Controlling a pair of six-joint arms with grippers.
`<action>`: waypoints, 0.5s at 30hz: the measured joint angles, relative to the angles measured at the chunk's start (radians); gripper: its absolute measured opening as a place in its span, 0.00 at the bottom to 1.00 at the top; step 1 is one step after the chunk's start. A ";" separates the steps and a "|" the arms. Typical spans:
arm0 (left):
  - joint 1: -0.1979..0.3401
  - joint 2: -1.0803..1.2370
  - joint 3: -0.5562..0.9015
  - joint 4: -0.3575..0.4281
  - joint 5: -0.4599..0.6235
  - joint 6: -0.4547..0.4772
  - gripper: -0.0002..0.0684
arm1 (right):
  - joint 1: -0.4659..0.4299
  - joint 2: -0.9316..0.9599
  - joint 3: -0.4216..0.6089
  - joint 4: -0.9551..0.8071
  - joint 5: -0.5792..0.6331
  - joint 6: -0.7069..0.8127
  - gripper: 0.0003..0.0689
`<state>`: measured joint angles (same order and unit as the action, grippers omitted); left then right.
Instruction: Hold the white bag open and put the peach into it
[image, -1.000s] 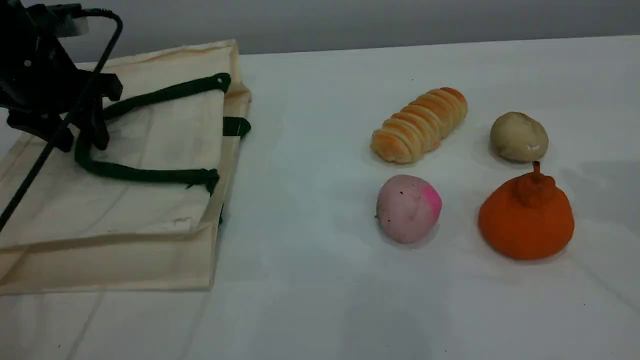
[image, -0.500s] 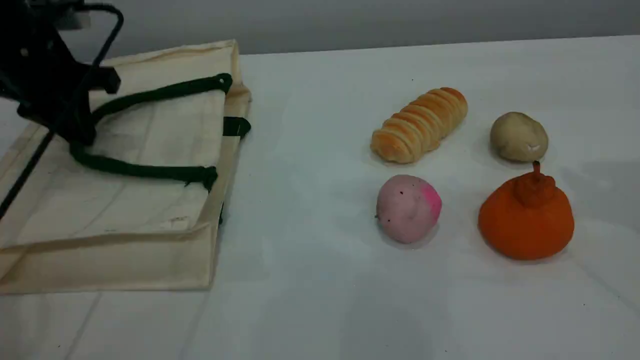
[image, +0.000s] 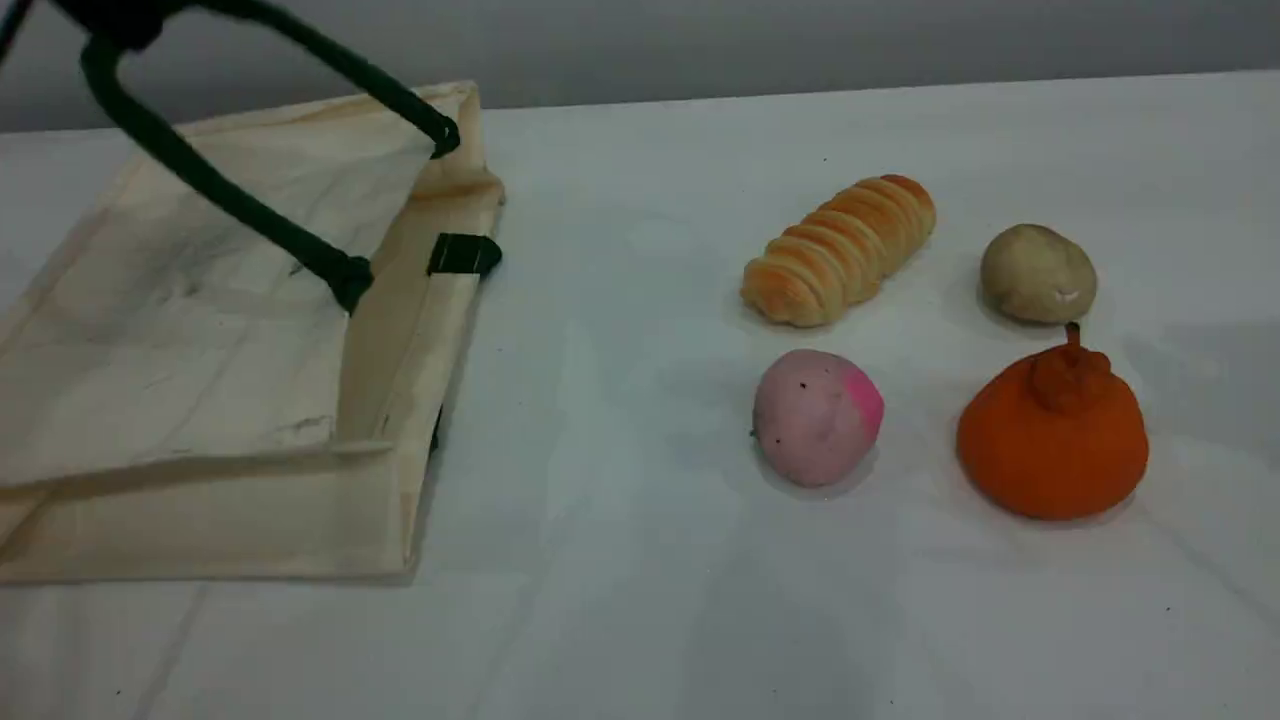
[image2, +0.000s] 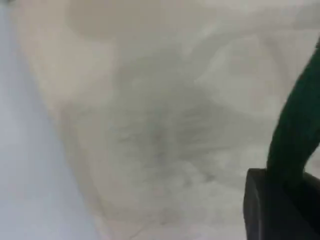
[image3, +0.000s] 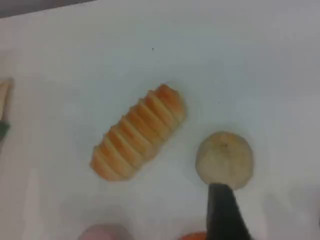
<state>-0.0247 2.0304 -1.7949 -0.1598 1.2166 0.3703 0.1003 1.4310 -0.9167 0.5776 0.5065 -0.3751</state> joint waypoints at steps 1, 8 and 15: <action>0.000 -0.001 -0.024 -0.017 0.006 0.029 0.16 | 0.000 0.000 0.000 0.000 0.000 -0.001 0.53; -0.002 -0.060 -0.054 -0.051 0.007 0.114 0.16 | 0.000 0.000 0.000 -0.002 -0.002 -0.005 0.53; -0.006 -0.147 -0.053 -0.179 0.009 0.224 0.16 | 0.000 0.000 0.000 -0.003 -0.005 -0.005 0.53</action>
<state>-0.0302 1.8829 -1.8481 -0.3387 1.2256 0.5944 0.1003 1.4310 -0.9167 0.5747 0.5019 -0.3800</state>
